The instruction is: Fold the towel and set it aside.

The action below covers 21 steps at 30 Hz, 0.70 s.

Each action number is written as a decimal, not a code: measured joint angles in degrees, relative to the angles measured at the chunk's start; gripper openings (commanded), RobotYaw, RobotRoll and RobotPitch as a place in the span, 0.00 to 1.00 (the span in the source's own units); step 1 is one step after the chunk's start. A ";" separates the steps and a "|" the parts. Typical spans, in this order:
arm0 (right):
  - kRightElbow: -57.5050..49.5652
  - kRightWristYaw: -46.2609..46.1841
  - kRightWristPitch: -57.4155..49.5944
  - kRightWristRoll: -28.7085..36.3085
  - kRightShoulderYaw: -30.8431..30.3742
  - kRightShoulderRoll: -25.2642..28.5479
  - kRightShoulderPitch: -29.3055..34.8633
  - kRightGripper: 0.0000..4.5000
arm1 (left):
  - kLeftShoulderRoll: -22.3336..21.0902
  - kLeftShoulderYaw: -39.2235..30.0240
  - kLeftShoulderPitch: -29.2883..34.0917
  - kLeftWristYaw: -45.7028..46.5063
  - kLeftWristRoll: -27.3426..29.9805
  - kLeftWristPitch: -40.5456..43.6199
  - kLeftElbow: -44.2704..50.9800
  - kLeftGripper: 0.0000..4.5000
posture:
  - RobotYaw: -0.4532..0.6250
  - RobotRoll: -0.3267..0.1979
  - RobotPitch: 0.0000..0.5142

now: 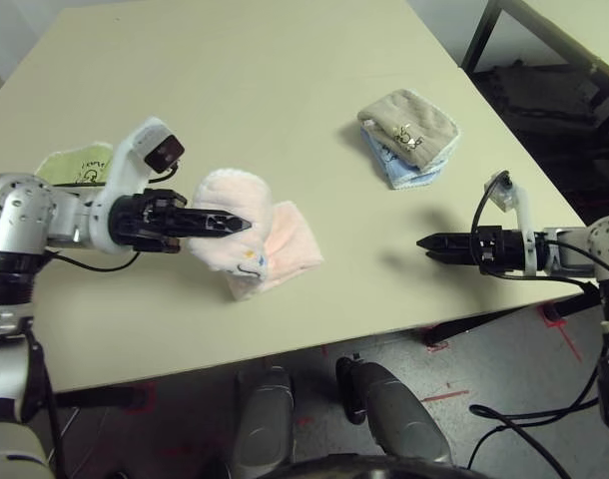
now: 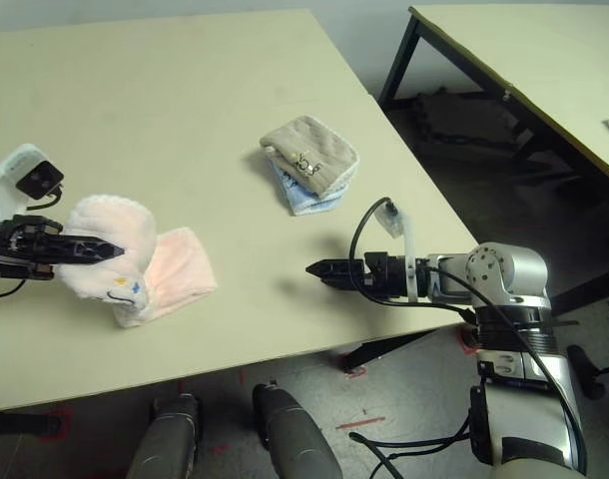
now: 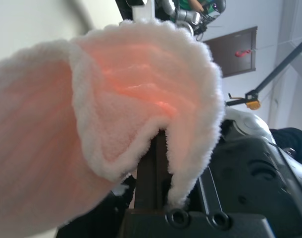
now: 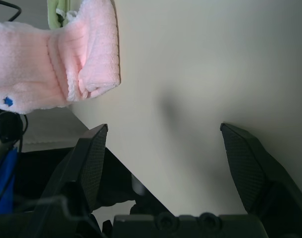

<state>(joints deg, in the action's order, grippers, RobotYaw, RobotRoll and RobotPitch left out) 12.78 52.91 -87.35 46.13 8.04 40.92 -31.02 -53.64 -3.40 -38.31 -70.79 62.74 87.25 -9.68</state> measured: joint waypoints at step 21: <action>-2.82 -2.34 -1.30 0.74 1.96 -1.30 1.56 1.00 | 13.30 -8.01 -0.11 26.43 -7.41 2.16 0.83 0.68 | 0.29 0.62 0.41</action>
<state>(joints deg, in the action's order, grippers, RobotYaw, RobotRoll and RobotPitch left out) 9.96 50.57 -88.64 46.87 10.00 39.62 -29.47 -40.34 -11.41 -38.42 -44.36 55.33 89.41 -8.85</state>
